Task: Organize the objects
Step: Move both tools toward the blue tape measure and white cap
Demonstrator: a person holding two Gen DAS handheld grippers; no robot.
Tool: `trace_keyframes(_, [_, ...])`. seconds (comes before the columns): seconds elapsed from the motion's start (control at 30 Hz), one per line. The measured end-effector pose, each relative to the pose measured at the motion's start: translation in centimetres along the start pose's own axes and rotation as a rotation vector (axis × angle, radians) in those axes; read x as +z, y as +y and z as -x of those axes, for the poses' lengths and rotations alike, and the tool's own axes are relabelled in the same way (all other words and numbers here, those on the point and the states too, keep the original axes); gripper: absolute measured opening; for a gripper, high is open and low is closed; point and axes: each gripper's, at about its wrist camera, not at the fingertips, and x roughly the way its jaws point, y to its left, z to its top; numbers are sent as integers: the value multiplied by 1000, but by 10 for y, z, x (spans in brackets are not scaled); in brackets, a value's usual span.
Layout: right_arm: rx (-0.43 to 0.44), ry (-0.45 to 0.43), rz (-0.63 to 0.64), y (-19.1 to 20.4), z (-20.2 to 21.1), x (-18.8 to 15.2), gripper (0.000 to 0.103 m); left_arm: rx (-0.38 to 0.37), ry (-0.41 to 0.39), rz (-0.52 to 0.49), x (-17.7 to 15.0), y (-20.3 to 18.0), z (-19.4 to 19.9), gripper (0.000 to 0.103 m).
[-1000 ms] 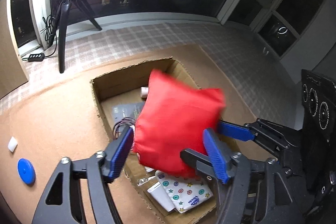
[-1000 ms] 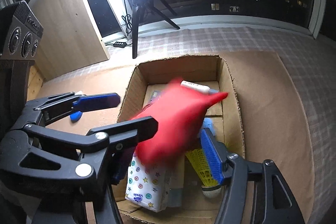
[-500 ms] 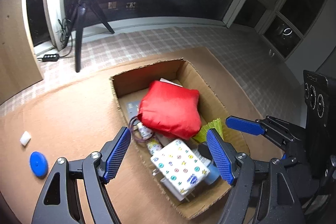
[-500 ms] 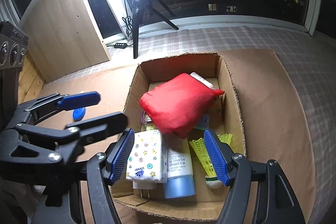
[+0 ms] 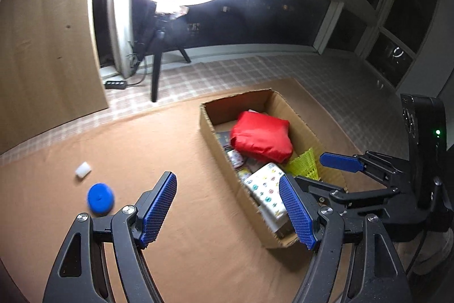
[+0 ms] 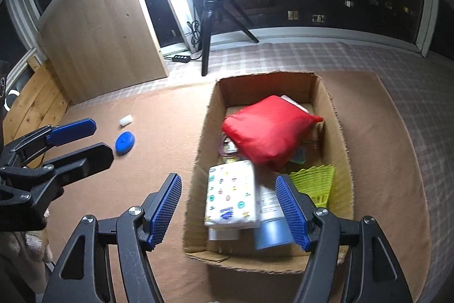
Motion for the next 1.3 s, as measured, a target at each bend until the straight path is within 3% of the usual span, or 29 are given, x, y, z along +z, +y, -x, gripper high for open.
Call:
trace_keyframes(0.37, [71, 8, 10, 39, -14, -3, 65, 47, -17, 73, -26, 50, 27, 78])
trace_keyframes(0.8, [141, 0, 94, 95, -44, 4, 65, 142, 58, 303, -97, 173, 31, 78])
trace_keyframes(1.3, [223, 117, 74, 141, -116, 28, 65, 121, 89, 292, -102, 218, 5, 77])
